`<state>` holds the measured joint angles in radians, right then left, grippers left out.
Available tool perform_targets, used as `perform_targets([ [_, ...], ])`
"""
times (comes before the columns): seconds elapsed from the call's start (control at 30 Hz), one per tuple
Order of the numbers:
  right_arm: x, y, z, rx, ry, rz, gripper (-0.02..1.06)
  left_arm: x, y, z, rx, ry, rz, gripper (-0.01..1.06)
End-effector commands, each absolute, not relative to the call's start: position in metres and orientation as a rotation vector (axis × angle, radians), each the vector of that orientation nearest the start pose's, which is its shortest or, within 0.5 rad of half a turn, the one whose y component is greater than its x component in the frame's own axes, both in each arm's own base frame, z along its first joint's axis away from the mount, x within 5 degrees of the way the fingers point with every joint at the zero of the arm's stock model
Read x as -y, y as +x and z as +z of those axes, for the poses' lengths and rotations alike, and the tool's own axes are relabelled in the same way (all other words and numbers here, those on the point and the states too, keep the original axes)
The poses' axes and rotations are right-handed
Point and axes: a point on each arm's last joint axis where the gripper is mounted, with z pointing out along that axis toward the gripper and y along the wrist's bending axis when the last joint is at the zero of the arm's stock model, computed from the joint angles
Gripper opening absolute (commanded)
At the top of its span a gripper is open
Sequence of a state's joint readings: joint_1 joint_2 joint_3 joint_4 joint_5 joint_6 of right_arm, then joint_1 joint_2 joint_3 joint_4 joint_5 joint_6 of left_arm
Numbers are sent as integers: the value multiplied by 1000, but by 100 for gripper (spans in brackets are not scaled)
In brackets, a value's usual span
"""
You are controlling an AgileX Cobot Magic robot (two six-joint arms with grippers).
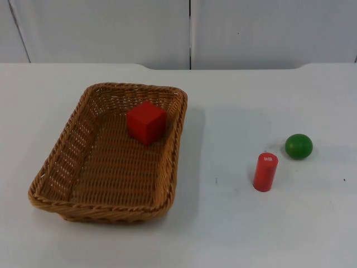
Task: Pick up the basket with the left hand and place the object to the left of the red cylinder into the basket with the right hand.
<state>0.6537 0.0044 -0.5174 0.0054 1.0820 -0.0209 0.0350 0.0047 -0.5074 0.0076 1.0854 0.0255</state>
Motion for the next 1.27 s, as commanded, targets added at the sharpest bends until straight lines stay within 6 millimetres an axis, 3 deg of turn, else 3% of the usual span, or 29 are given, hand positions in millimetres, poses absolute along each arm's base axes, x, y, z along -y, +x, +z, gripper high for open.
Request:
perform_targets([
  [0.0,4,-6,280,-1957,-675,393,105,-1,-7,277,-2065,-19,51,105],
  [1.23,0,-8,280,-2041,-158,79,105,-1,-7,277,-2065,-19,51,105],
])
